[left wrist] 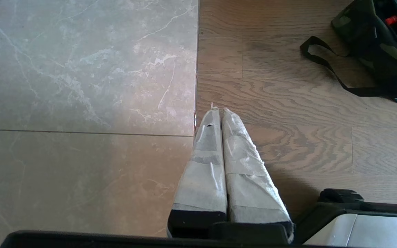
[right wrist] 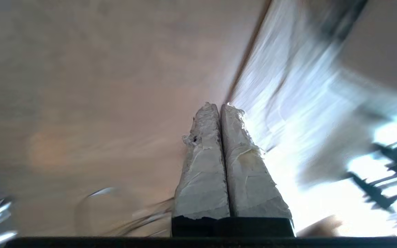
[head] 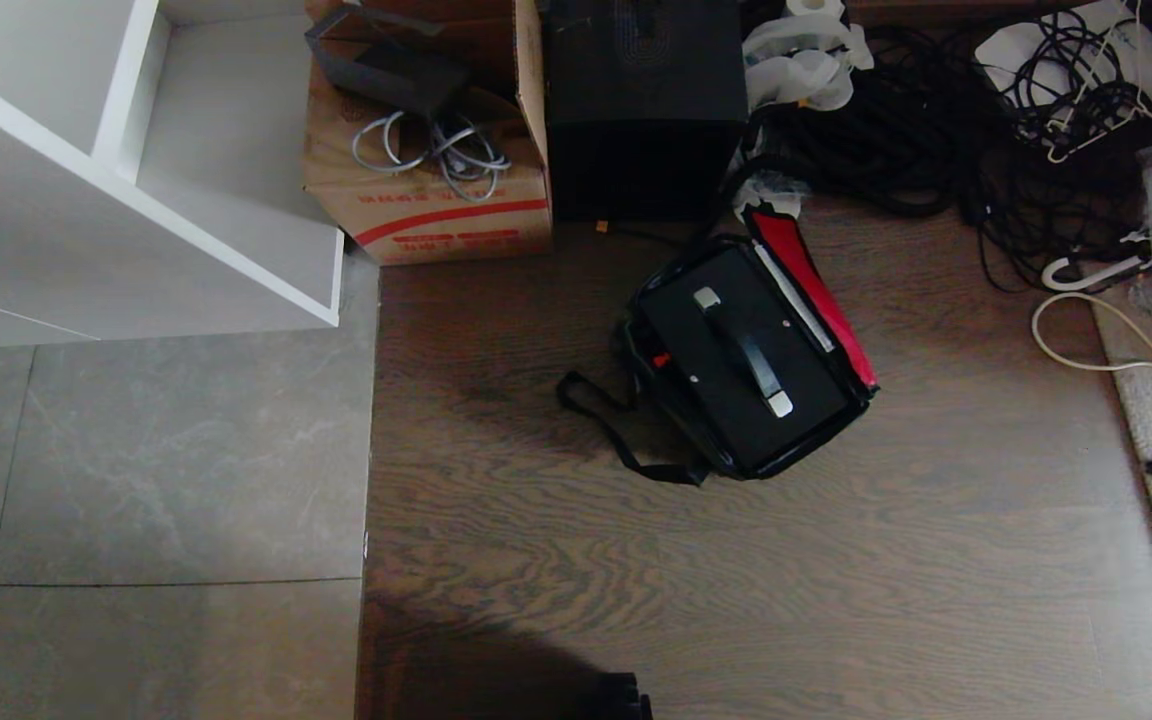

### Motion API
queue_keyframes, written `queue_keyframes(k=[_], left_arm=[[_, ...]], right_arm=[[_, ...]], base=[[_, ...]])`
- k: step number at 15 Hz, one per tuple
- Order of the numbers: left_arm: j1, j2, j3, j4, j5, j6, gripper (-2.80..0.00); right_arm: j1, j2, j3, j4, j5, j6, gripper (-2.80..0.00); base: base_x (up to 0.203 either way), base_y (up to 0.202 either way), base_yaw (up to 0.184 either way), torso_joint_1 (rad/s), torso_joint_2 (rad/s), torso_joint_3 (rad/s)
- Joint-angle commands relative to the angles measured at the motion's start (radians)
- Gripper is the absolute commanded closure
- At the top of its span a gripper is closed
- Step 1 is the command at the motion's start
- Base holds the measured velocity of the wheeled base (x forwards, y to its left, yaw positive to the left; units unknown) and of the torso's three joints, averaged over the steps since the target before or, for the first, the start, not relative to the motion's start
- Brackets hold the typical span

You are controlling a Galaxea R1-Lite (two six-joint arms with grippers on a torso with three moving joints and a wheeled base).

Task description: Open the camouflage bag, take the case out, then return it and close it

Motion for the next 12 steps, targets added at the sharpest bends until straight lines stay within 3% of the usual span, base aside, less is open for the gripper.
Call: queue_keyframes(k=[1, 4, 5, 7, 9, 12], left_arm=[[0.000, 0.000, 0.011, 0.000, 0.000, -0.001, 0.00], [0.000, 0.000, 0.011, 0.000, 0.000, -0.001, 0.00], [0.000, 0.000, 0.011, 0.000, 0.001, -0.001, 0.00], [0.000, 0.000, 0.010, 0.000, 0.000, -0.001, 0.00], [0.000, 0.000, 0.011, 0.000, 0.001, -0.002, 0.00], [0.000, 0.000, 0.011, 0.000, 0.001, -0.001, 0.00]], right_arm=[[-0.122, -0.331, 0.124, 0.099, 0.188, 0.133, 0.00], [-0.281, -0.567, 0.286, 0.133, 0.587, 0.200, 0.00], [-0.320, -0.631, 0.362, 0.095, 0.653, 0.204, 0.00], [-0.365, -0.739, 0.436, 0.000, 0.714, 0.204, 0.00], [-0.360, -0.822, 0.479, -0.082, 0.765, 0.210, 0.00], [-0.342, -0.908, 0.485, -0.036, 0.775, 0.255, 0.00]], base=[[0.000, 0.000, 0.000, 0.000, 0.00, 0.000], [0.000, 0.000, 0.000, 0.000, 0.00, 0.000], [0.000, 0.000, 0.000, 0.000, 0.00, 0.000], [0.000, 0.000, 0.000, 0.000, 0.00, 0.000], [0.000, 0.000, 0.000, 0.000, 0.00, 0.000], [0.000, 0.000, 0.000, 0.000, 0.00, 0.000]])
